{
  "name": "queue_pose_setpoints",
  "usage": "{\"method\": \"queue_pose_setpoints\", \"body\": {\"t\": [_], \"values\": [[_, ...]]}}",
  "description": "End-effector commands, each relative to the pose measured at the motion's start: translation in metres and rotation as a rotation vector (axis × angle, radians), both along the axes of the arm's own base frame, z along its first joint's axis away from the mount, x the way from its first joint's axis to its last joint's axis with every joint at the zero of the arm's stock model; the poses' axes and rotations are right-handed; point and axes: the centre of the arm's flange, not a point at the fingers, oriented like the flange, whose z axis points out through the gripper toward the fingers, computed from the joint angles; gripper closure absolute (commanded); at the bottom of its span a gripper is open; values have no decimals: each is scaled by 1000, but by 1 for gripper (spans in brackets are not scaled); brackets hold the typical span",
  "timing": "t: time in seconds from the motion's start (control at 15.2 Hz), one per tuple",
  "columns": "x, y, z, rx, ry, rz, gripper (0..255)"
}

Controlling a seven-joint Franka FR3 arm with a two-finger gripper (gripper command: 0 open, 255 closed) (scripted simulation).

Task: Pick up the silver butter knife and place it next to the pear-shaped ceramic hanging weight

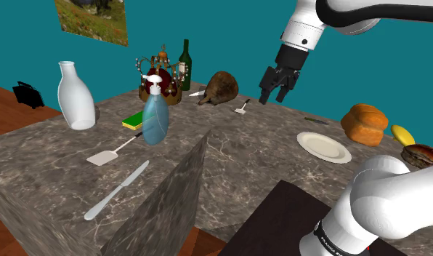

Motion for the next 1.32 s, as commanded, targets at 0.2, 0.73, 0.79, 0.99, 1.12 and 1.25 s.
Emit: {"method": "queue_pose_setpoints", "body": {"t": [0.2, 0.73, 0.79, 0.99, 1.12, 1.25], "values": [[2, 37, -16, 0, 9, -81, 0], [22, 134, -59, 0, 32, -297, 0], [26, 146, -65, -1, 35, -324, 0], [39, 181, -81, -1, 44, -405, 0], [49, 203, -92, -1, 50, -459, 0], [61, 225, -103, -1, 56, -513, 0]]}}
